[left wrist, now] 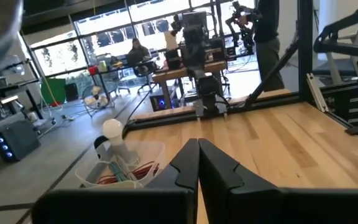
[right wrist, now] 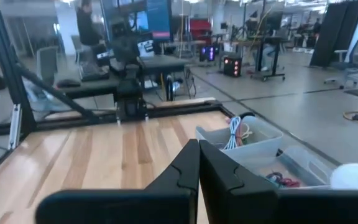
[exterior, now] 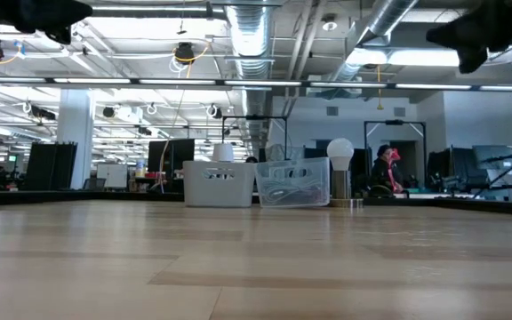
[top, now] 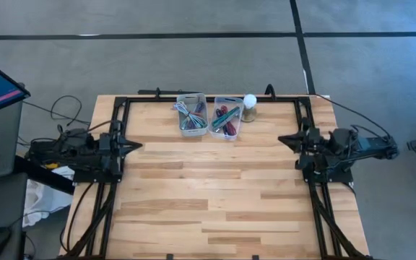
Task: Pick & Place USB Port
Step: Return To Home Position
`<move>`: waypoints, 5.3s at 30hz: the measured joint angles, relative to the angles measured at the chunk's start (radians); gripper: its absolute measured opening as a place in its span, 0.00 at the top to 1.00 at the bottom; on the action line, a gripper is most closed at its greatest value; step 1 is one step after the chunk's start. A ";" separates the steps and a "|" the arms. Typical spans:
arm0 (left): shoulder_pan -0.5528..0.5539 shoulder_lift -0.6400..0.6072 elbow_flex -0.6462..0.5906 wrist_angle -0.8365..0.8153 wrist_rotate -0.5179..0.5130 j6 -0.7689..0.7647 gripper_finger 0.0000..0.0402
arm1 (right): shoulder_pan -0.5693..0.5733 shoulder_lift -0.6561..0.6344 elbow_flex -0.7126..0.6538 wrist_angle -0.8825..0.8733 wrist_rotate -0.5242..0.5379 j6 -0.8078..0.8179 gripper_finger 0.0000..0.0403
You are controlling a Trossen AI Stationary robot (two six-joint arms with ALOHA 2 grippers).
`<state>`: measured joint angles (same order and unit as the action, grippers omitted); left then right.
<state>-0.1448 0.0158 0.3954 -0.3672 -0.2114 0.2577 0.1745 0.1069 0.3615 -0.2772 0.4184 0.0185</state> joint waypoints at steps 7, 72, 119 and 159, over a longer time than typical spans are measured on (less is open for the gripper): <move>0.000 -0.003 0.000 0.000 0.028 -0.002 0.98 | 0.000 -0.104 -0.095 0.065 0.004 0.001 1.00; 0.000 -0.008 -0.359 0.313 0.127 -0.109 0.97 | 0.015 -0.104 -0.254 -0.068 0.001 0.058 1.00; 0.000 -0.006 -0.359 0.331 0.127 -0.106 0.96 | 0.015 -0.099 -0.254 -0.067 -0.001 0.096 1.00; 0.000 -0.006 -0.359 0.332 0.127 -0.106 0.96 | 0.015 -0.099 -0.254 -0.066 -0.001 0.096 1.00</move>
<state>-0.1445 0.0093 0.0360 -0.0353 -0.0845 0.1516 0.1898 0.0082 0.1074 -0.3435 0.4171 0.1143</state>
